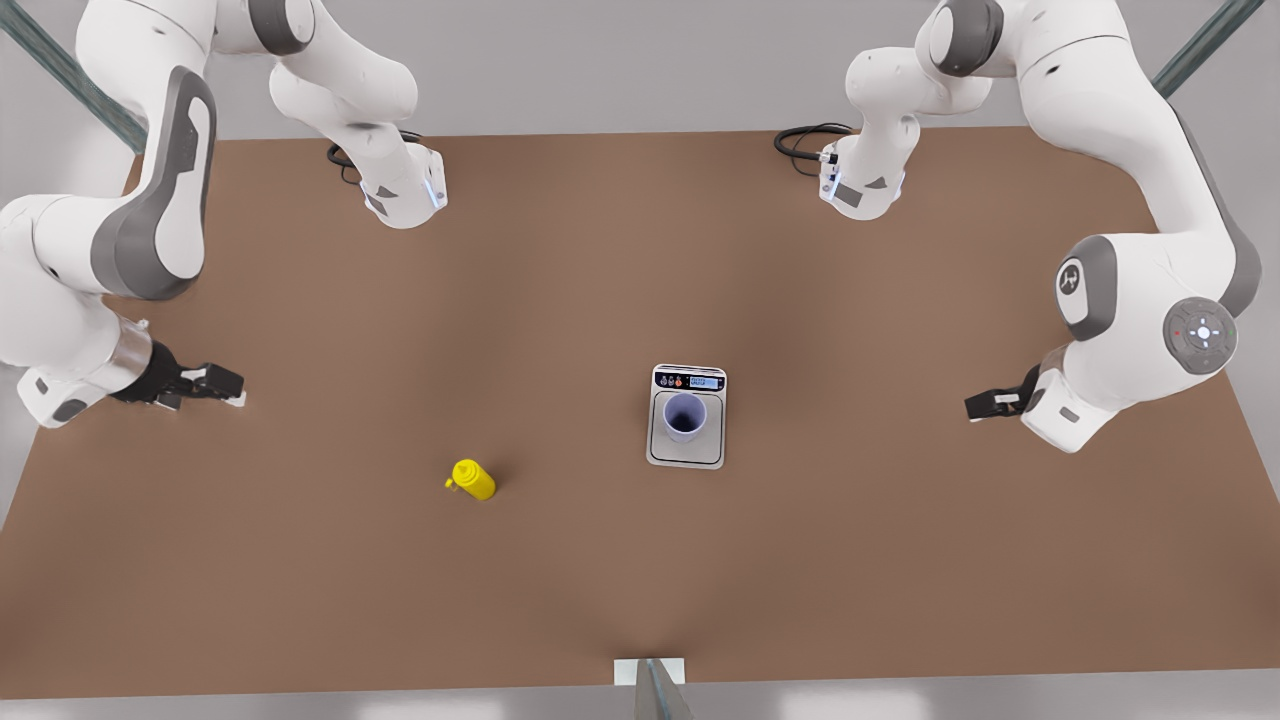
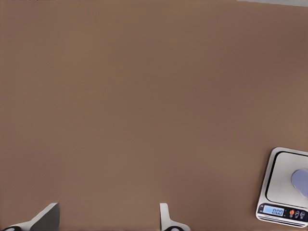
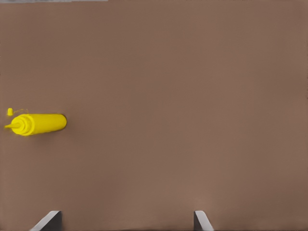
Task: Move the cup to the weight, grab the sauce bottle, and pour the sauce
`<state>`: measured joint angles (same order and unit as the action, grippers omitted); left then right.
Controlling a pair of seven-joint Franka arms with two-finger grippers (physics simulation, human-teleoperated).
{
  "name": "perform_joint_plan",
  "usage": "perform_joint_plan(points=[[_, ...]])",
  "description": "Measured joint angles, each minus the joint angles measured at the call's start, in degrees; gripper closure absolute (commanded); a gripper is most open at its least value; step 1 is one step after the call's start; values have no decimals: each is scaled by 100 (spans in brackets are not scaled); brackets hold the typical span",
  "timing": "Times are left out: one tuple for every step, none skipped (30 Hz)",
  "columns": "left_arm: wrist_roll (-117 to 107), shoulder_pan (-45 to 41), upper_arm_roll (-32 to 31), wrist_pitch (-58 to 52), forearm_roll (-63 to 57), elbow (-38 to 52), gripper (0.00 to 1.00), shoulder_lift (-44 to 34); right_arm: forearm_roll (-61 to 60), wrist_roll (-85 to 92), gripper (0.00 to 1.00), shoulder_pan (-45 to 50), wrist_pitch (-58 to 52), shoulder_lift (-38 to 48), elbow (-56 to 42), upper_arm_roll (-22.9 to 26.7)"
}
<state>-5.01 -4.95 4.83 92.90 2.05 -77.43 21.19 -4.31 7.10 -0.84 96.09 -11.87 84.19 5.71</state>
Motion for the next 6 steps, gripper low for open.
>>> perform_joint_plan(points=[[0, -6, 0, 0, 0, 2, 0, 0, -5, -105, 0, -4, 245, 259, 357, 0], [0, 3, 0, 0, 1, 4, 0, 0, -15, -112, 0, 3, 310, 315, 421, -8], [-5, -2, -3, 0, 1, 9, 0, 0, -17, -112, 0, 55, 305, 325, 423, -9], [0, 3, 0, 0, 0, 9, 0, -5, -17, -112, 0, 72, 305, 317, 423, -10], [0, 4, 0, -8, 0, 2, 0, -9, -17, -112, 0, 51, 305, 311, 423, -9], [-8, -7, 0, -9, -1, 7, 0, -9, -17, -112, 0, 38, 312, 308, 432, -9]])
